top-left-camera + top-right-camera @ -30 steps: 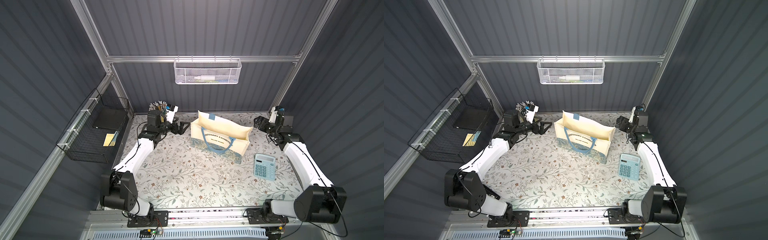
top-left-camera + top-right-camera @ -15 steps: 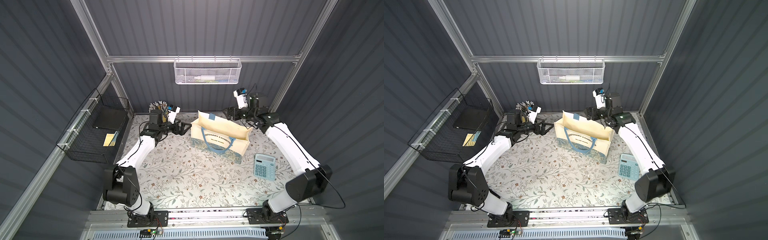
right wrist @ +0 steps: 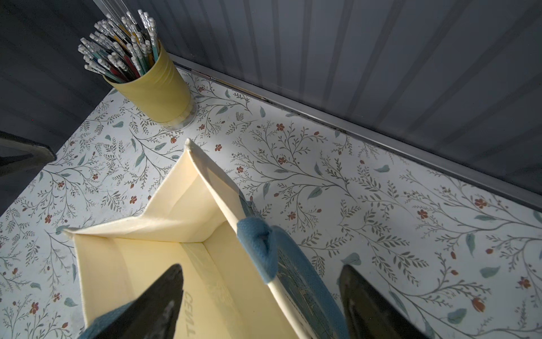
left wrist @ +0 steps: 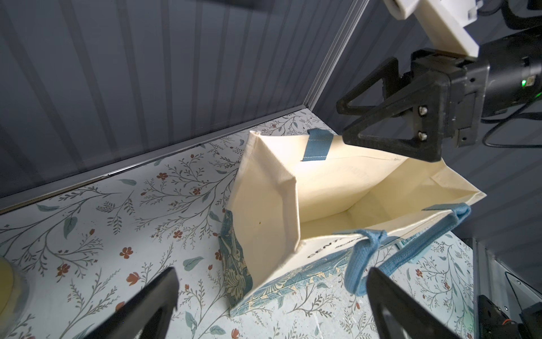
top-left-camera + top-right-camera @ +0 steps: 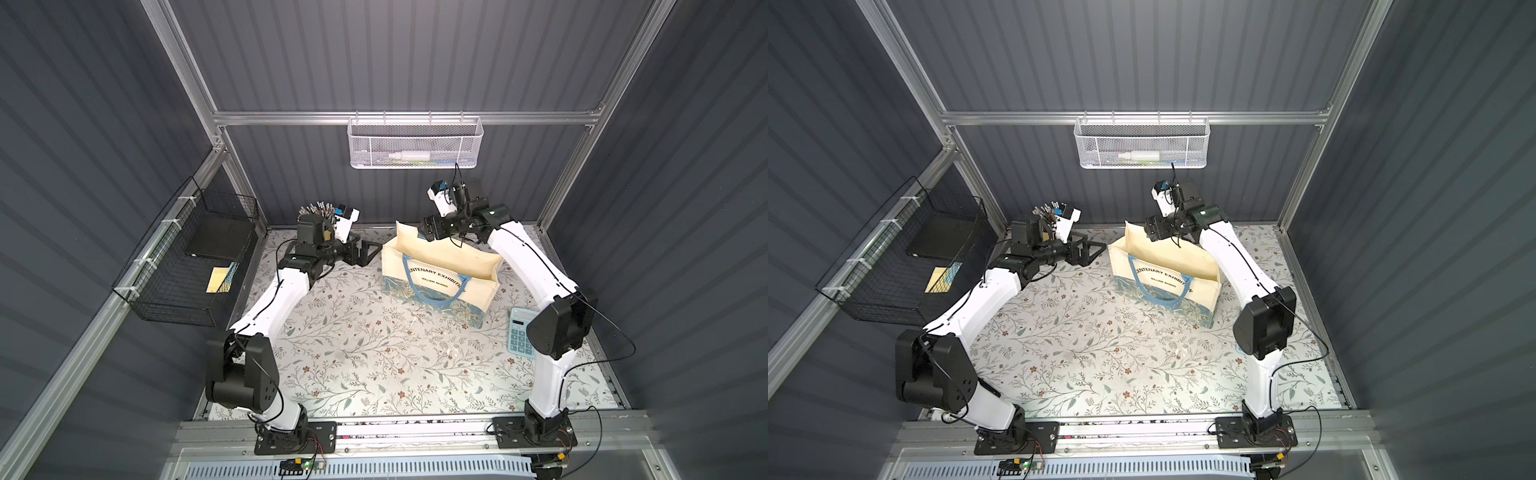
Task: Put away the canvas bag
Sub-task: Move the canvas bag to the center of the board.
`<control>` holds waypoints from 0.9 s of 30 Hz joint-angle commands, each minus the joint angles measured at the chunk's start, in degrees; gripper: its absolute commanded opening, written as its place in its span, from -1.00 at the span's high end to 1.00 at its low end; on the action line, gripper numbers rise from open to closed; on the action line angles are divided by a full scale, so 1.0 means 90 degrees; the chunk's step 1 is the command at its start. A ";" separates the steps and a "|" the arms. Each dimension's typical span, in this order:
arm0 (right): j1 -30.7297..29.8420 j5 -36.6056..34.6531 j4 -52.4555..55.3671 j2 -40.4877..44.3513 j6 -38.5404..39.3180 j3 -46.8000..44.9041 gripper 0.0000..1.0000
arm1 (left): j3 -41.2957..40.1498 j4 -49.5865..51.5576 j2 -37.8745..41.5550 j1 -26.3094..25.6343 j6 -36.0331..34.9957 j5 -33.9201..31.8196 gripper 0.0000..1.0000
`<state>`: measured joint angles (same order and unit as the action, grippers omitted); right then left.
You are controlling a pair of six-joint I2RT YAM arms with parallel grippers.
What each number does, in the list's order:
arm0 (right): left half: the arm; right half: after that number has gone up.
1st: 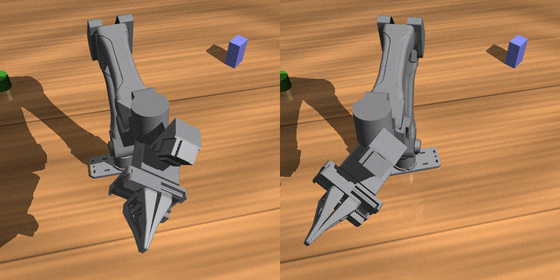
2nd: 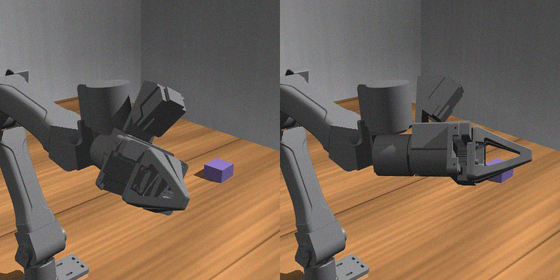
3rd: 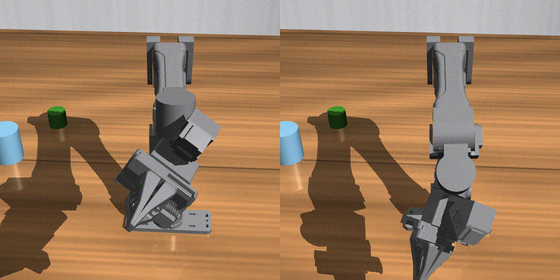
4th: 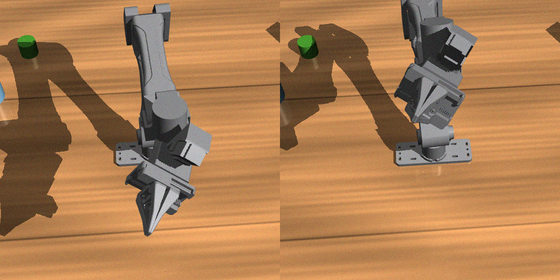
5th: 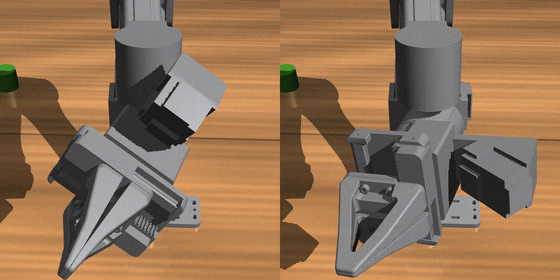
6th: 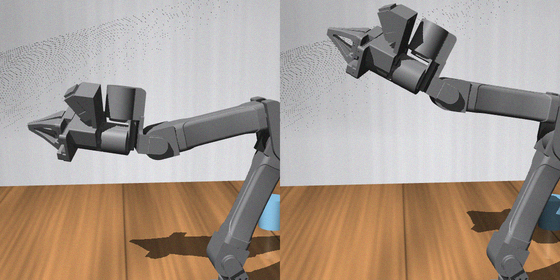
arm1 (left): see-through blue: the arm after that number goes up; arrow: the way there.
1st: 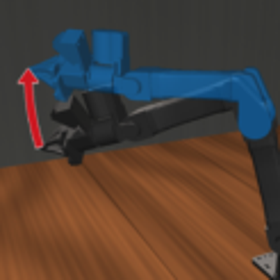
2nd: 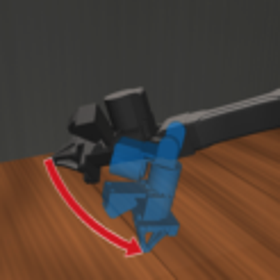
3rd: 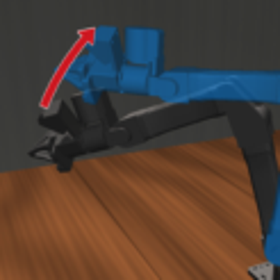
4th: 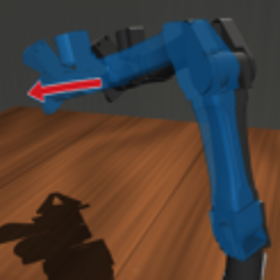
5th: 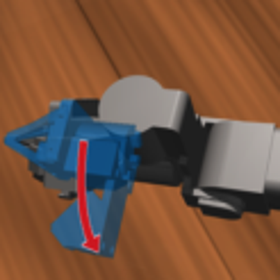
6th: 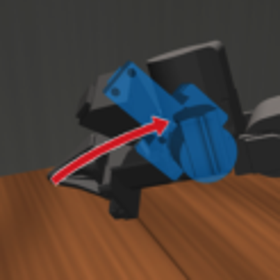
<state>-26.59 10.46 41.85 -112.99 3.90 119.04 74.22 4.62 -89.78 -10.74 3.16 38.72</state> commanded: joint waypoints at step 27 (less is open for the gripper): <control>0.0093 0.1168 0.0408 -0.0489 0.0474 0.0176 0.76 | 0.0459 0.0468 -0.0329 0.0007 -0.0380 -0.0131 -0.99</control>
<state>-25.71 19.88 44.75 -119.11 7.73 121.47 76.14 7.75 -91.68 -10.74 1.04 38.00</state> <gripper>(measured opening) 0.125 0.994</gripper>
